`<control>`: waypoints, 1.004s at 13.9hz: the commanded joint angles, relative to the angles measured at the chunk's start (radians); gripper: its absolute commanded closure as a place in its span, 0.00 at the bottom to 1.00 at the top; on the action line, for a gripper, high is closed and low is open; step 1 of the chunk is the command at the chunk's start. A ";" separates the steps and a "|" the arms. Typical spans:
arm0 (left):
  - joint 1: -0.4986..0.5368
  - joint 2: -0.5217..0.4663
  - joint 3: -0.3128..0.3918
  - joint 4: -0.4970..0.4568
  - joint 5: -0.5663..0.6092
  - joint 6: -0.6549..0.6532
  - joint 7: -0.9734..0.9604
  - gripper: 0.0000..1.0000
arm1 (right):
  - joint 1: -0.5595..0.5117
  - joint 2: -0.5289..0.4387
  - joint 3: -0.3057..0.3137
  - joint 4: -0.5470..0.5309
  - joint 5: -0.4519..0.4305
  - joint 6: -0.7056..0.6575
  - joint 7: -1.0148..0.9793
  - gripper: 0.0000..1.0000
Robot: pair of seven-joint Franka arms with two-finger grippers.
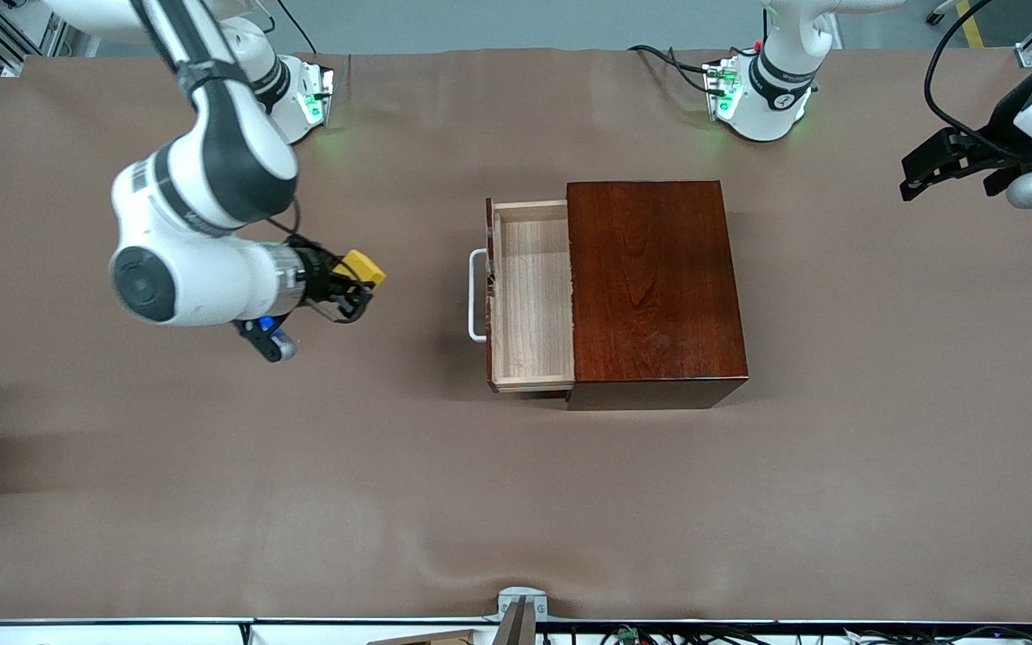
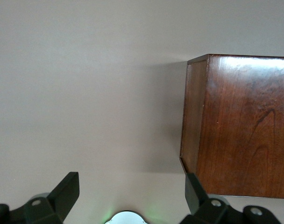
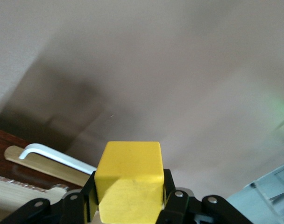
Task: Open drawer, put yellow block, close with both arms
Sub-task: 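Carry the yellow cube with the right gripper over the open drawer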
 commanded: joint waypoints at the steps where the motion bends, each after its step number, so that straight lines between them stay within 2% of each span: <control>1: 0.008 -0.001 -0.006 0.014 0.019 -0.011 0.017 0.00 | 0.090 -0.007 -0.011 0.000 0.028 0.070 0.184 1.00; 4: 0.006 -0.001 -0.006 0.014 0.019 -0.011 0.016 0.00 | 0.181 0.002 -0.011 -0.002 0.057 0.200 0.376 1.00; 14: 0.005 0.001 -0.006 0.013 0.017 -0.012 0.006 0.00 | 0.296 0.054 -0.011 -0.002 0.120 0.406 0.637 1.00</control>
